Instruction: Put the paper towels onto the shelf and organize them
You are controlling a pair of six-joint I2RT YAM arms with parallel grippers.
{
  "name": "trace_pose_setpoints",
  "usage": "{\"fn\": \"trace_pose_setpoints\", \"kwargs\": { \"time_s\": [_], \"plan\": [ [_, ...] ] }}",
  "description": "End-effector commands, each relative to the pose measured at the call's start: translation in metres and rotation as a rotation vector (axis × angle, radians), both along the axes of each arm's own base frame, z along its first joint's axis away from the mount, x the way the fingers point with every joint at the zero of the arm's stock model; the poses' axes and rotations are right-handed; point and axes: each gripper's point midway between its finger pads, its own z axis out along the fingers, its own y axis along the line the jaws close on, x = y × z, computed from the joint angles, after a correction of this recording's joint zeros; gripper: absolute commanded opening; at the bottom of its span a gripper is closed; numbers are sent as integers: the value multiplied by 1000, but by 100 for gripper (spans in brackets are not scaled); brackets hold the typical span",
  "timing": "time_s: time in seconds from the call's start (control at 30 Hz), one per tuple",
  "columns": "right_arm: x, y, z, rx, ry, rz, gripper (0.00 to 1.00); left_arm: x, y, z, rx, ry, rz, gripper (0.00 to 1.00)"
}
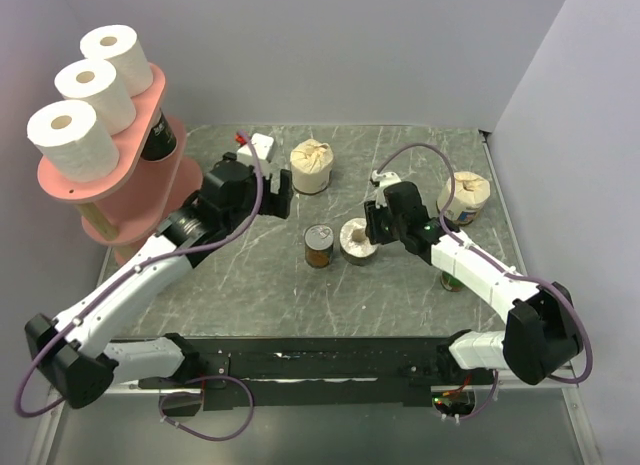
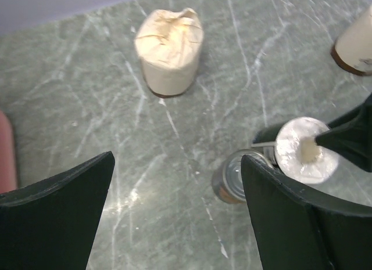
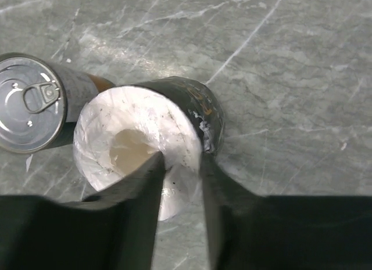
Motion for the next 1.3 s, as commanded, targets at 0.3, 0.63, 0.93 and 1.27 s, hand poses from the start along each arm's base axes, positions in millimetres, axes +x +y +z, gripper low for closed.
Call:
{"fn": "trace_pose_setpoints", "kwargs": {
  "time_s": [0.3, 0.63, 0.93, 1.27],
  "plan": [
    [-25, -27, 84, 49, -188, -37, 74, 26, -101, -6, -89, 213, -221, 99],
    [-60, -56, 154, 131, -437, -84, 86, 37, -177, -85, 2, 382, -344, 97],
    [-73, -65, 159, 145, -459, -100, 87, 31, -195, -139, 76, 476, -350, 93],
    [-78, -66, 162, 164, -460, -100, 86, 33, -200, -174, 111, 511, -359, 83]
  ]
}}
